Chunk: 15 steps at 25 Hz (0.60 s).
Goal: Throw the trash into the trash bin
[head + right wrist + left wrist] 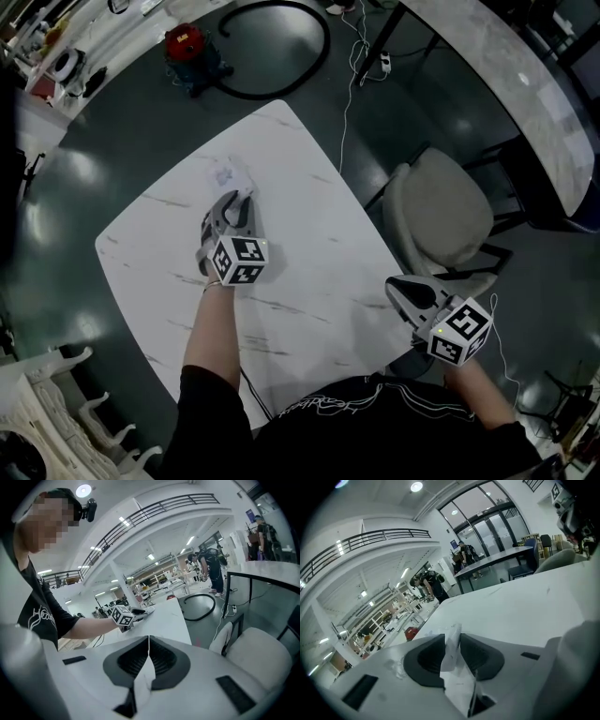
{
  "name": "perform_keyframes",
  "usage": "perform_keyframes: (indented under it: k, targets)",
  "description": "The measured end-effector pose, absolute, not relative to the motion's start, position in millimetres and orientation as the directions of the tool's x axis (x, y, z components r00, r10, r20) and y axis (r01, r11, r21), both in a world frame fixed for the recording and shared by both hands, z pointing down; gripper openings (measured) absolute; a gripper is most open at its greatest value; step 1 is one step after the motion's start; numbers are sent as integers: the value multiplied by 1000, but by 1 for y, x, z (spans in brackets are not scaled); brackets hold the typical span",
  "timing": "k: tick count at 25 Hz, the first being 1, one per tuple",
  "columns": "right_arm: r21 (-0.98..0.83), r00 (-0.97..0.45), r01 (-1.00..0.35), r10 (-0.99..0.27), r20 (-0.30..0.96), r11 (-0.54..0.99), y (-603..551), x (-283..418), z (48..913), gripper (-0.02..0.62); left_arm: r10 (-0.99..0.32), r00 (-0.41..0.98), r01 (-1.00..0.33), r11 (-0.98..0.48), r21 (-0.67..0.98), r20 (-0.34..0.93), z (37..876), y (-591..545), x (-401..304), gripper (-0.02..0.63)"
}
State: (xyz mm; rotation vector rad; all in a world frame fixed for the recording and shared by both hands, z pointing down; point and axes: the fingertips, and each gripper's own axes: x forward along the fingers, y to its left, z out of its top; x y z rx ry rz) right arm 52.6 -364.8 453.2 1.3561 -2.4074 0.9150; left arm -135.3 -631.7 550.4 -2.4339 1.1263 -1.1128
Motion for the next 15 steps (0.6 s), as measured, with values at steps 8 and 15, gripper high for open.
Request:
perform_keyframes:
  k: [8,15]
  targets:
    - [-417,-519,-844,-711,475,338,-359,66,450,32,-750,382,-533,-656,-534,540,541,-631,-139,74]
    - [-426,-512,-845,-721,467,324,-348,74,453,32,-773,400,-579,-630,-517,493,505,-616,-133,66]
